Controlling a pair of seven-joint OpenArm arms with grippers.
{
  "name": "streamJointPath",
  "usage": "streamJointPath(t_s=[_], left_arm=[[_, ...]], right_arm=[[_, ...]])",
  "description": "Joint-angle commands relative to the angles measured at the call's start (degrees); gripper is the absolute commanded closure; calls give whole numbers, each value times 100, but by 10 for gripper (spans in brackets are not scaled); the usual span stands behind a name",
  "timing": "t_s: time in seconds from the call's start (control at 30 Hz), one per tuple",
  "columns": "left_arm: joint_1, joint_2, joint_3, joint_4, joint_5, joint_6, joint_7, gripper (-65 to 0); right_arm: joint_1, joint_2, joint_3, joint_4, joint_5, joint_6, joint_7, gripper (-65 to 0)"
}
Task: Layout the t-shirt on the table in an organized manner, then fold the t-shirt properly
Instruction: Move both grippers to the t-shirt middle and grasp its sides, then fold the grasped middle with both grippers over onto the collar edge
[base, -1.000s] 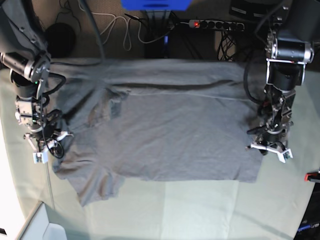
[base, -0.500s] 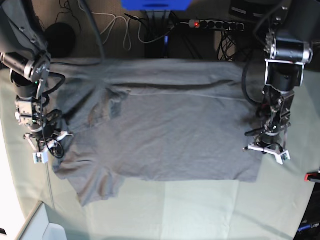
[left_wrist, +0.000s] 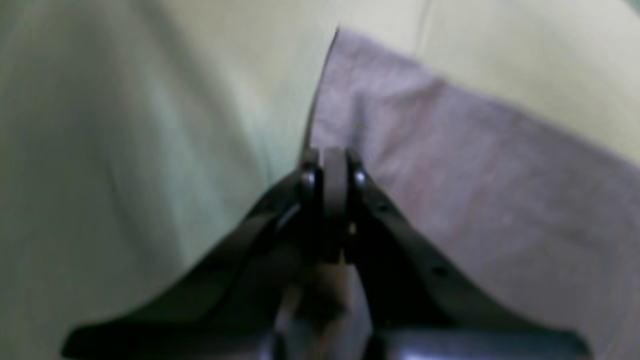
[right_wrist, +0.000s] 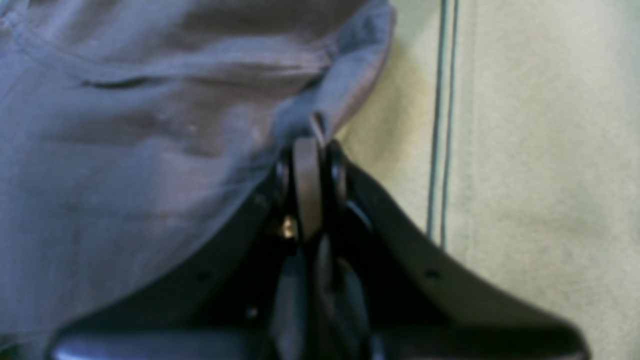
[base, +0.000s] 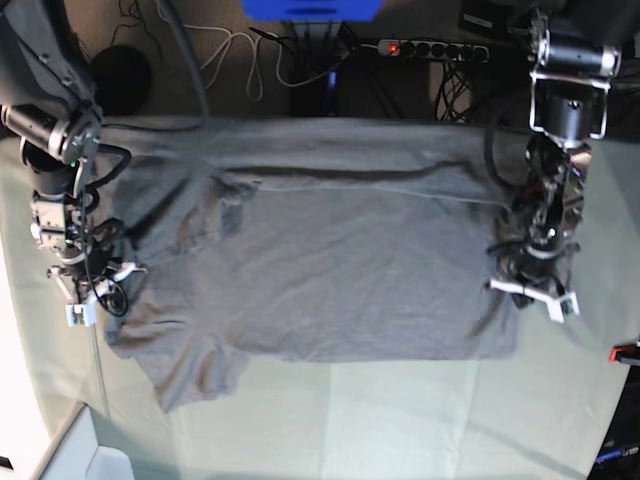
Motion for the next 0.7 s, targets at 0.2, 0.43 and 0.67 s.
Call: streamJointPath(t_s=[0.2,0.43,0.67], left_arm=[[157,-63,-503,311,34,-45,-100,0],[429,-72,-521,786,-10,-18,-100,0],[825,-72,-538,1533,-10,-18,-100,0]], right_arm=[[-66,57,387,21,52,27,135,0],[-84,66,1521,29,61,853,144,0],[-277,66,2646,416,61,1350,153,0]])
